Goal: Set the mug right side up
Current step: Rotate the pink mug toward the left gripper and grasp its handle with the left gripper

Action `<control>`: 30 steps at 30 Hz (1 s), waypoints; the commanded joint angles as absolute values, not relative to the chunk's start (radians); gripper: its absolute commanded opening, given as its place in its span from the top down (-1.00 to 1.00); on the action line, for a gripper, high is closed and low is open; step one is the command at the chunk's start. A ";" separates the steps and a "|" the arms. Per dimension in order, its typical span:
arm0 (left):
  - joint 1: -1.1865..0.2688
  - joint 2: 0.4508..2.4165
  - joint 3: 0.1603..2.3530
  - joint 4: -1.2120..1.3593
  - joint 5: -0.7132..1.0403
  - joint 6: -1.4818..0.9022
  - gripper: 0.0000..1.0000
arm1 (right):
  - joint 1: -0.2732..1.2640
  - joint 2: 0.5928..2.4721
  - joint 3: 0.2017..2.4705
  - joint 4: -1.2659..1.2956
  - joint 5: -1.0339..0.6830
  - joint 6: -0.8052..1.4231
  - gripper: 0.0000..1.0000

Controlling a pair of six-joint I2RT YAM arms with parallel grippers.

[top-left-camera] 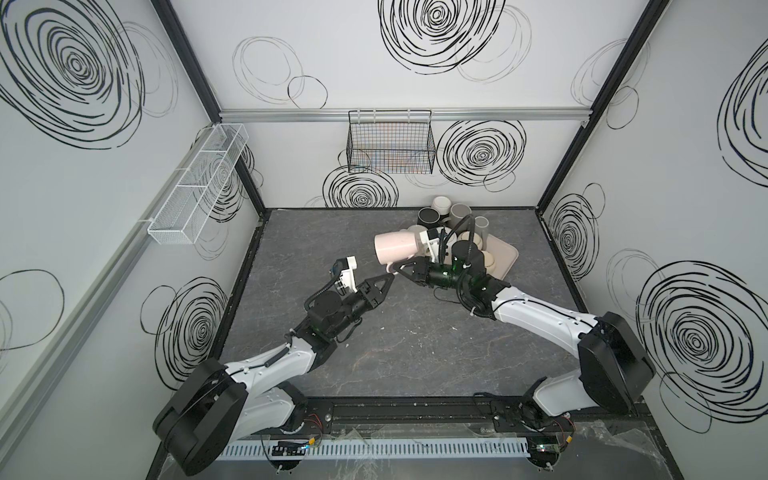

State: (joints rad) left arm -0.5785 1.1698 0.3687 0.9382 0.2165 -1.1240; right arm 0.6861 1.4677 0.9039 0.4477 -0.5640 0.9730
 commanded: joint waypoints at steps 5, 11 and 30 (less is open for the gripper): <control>-0.568 1.209 0.397 1.041 0.206 -1.180 0.41 | 0.696 1.421 0.905 0.600 -0.605 1.000 1.00; -0.569 1.256 0.423 1.101 0.213 -1.214 0.43 | 0.709 1.420 0.903 0.595 -0.626 0.997 1.00; -0.617 1.319 0.346 1.180 0.236 -1.196 1.00 | 0.713 1.440 0.794 0.412 -0.516 0.983 0.69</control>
State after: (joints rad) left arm -0.5945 1.3254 0.3912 1.0916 0.2218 -1.2373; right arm 0.6830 1.4471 0.8417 0.4721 -0.5186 1.0103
